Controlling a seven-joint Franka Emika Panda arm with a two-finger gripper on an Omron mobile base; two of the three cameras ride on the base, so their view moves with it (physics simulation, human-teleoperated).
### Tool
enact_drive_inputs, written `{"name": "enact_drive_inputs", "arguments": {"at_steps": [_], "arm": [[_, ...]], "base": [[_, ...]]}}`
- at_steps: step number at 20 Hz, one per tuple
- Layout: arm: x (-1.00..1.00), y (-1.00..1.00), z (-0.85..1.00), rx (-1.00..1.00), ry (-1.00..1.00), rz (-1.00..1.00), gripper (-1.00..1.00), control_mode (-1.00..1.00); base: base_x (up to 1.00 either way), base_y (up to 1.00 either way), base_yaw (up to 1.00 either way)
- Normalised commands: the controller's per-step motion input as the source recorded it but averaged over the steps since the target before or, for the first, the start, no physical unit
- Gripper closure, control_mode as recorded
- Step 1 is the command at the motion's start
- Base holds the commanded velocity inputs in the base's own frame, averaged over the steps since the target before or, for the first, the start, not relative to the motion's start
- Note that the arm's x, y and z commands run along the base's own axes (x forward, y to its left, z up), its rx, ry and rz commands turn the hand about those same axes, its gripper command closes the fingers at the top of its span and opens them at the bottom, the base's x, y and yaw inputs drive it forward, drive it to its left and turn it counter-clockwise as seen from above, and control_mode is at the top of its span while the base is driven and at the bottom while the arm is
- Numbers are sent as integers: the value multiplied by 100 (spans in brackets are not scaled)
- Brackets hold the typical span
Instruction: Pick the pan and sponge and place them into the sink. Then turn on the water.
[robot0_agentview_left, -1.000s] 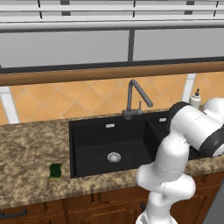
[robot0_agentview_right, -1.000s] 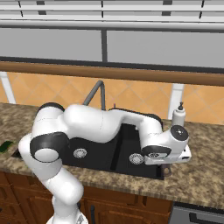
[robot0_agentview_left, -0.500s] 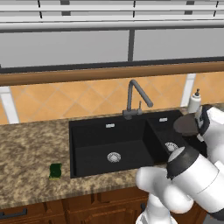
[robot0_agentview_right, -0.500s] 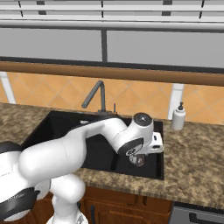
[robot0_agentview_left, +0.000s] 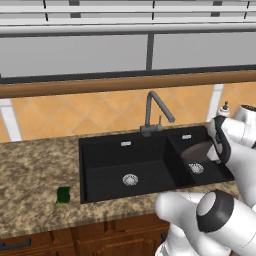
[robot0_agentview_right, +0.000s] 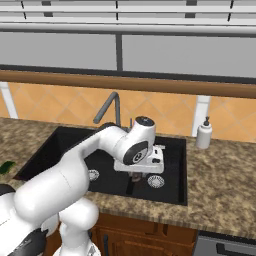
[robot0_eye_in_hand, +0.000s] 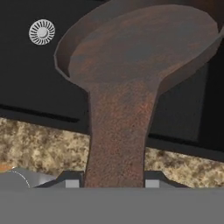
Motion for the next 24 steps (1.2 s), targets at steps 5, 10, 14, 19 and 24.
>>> {"name": "enact_drive_inputs", "arguments": {"at_steps": [5,10,14,19,24], "arm": [[9,65,10,19,8,-7,100,-100],[20,100,0,0,5,-20,100,-100],[23,100,-5,-1,2,-38,100,-100],[21,100,-24,-4,1,-40,100,-100],[20,100,-43,-6,3,-38,100,-100]], "base": [[0,0,0],[0,0,0],[0,0,0],[0,0,0],[0,0,0]]}}
